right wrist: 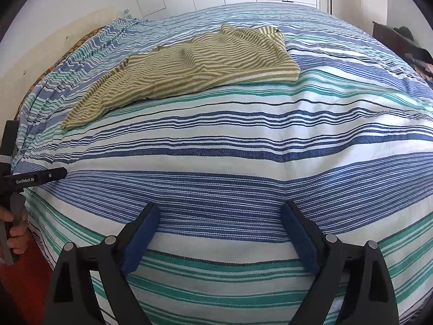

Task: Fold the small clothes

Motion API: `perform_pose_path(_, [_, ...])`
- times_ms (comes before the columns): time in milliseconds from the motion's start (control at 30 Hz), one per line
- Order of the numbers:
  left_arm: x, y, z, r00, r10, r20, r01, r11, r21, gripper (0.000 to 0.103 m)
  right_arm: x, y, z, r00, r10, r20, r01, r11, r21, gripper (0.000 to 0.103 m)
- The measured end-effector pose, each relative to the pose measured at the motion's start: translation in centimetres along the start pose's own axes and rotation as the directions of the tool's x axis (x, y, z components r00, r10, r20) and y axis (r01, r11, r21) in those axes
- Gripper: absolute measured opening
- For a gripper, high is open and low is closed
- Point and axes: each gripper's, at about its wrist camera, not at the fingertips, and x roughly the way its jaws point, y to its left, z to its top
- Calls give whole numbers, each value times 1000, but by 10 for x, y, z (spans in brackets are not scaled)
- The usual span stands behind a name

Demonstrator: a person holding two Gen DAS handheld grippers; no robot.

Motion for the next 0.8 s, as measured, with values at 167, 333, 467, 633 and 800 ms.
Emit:
perform_pose_path(167, [-15, 60, 70, 986, -122, 117, 150, 950, -273, 101, 0, -4, 1, 1000, 25, -1, -25, 1000, 15, 92])
perform_pose_path(333, [22, 74, 118, 987, -134, 85, 154, 938, -310, 92, 3, -1, 3, 999, 32, -11, -32, 999, 1, 97])
perform_pose_path(467, [52, 61, 141, 989, -139, 57, 149, 955, -257, 76, 4, 1, 3, 999, 30, -11, -30, 1000, -6, 99])
perform_pose_path(633, [90, 47, 153, 993, -115, -42, 104, 974, -201, 62, 7, 2, 5, 999, 34, -16, -34, 999, -13, 102])
perform_pose_path(800, [77, 34, 162, 995, -84, -47, 75, 983, -168, 5, 8, 3, 5, 999, 35, -20, -35, 999, -13, 103])
